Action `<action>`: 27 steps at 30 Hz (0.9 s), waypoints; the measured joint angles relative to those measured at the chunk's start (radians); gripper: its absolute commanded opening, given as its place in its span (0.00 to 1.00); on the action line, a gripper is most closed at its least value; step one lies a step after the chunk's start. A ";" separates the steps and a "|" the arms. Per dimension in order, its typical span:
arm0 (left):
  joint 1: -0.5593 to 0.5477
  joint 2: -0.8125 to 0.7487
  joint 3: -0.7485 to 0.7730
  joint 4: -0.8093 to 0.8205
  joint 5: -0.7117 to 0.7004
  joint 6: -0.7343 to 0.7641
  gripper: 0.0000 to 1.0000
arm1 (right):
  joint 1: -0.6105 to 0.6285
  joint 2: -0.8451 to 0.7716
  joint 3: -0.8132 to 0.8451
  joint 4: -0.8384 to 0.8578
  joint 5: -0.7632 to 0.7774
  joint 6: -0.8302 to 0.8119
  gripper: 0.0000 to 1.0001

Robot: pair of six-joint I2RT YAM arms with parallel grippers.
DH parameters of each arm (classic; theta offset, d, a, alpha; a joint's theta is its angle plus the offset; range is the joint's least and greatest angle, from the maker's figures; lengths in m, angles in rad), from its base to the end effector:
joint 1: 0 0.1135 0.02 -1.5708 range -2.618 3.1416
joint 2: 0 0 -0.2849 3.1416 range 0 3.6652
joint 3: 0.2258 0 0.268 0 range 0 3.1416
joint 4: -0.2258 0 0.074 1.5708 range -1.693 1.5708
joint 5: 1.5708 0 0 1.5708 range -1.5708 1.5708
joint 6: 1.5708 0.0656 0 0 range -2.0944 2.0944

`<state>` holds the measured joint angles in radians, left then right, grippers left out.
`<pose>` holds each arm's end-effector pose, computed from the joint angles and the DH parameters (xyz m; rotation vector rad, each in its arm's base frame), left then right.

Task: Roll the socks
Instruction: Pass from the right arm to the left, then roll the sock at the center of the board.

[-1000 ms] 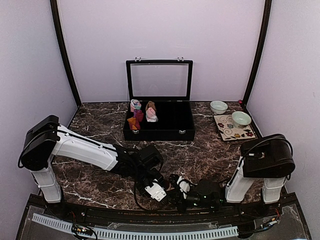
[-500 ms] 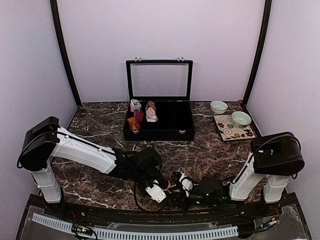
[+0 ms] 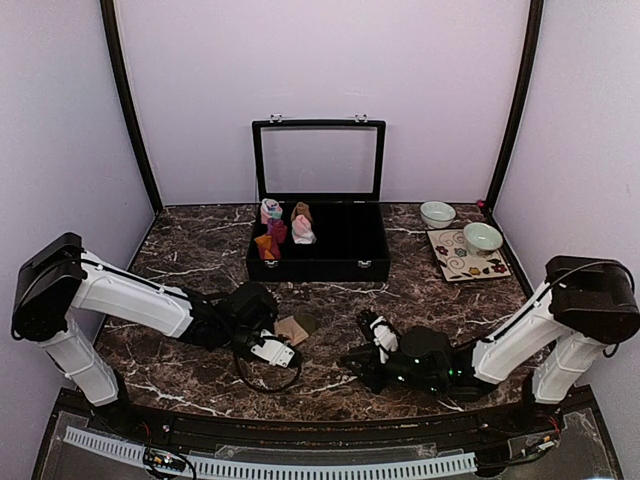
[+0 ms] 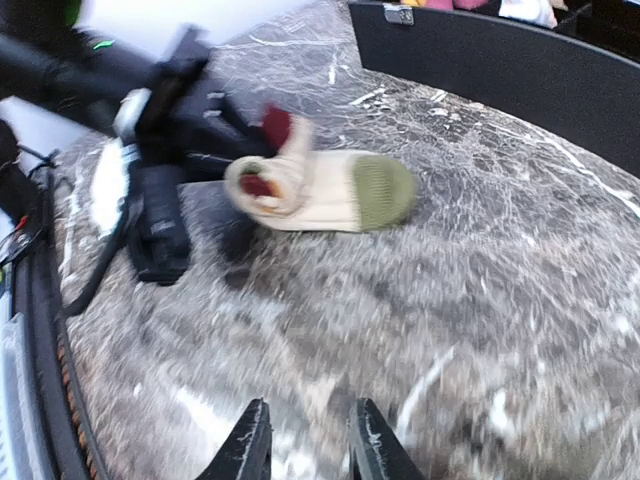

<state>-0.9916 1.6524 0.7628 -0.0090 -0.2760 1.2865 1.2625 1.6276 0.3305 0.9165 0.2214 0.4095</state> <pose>0.2009 -0.2745 0.1250 2.1995 1.1457 0.4674 0.1025 0.2745 0.1114 -0.7051 1.9235 0.8739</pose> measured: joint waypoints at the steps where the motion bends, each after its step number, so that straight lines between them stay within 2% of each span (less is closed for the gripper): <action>1: 0.002 -0.023 -0.018 -0.025 -0.023 -0.011 0.00 | -0.016 0.014 0.034 -0.034 -0.005 0.001 0.24; 4: 0.000 -0.065 -0.046 -0.100 -0.078 -0.052 0.00 | -0.061 0.072 0.150 -0.105 -0.045 0.000 0.22; 9: -0.004 -0.067 -0.023 -0.213 -0.088 -0.157 0.00 | -0.127 0.185 0.336 -0.161 -0.151 -0.009 0.16; 15: -0.001 -0.005 0.098 -0.385 -0.039 -0.278 0.00 | -0.187 0.312 0.499 -0.180 -0.313 -0.004 0.12; 18: 0.011 0.027 0.174 -0.488 0.040 -0.319 0.00 | -0.203 0.313 0.447 -0.128 -0.352 0.003 0.22; 23: 0.048 0.091 0.300 -0.654 0.263 -0.342 0.00 | -0.188 0.220 0.178 0.034 -0.352 -0.029 0.24; 27: 0.084 0.164 0.394 -0.774 0.407 -0.331 0.00 | -0.117 0.162 0.116 0.034 -0.329 -0.127 0.24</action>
<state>-0.9077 1.8168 1.1564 -0.7834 0.1310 0.9554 1.1450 1.7893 0.4469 0.9508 -0.1078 0.2829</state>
